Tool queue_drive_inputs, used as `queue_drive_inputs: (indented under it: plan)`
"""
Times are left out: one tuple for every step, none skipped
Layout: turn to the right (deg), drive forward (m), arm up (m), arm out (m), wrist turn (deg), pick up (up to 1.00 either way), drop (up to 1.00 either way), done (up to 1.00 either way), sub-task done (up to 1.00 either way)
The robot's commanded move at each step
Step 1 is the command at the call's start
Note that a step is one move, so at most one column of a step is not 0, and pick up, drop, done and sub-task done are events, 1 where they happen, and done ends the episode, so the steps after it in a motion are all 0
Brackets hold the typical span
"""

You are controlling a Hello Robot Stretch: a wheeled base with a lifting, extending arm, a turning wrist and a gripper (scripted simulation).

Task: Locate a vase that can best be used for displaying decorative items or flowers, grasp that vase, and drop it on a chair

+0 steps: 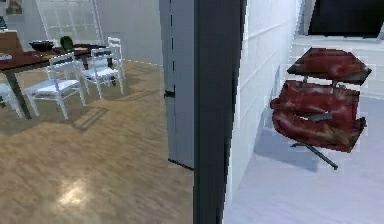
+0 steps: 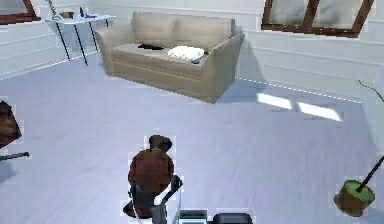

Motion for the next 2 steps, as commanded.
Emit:
queue_drive_inputs:
  plan:
    - [-6.0,0.00,0.00,0.00,0.0,0.00,0.00,0.00,0.00]
    - [0.0,0.10,0.00,0.00,0.0,0.00,0.00,0.00,0.00]
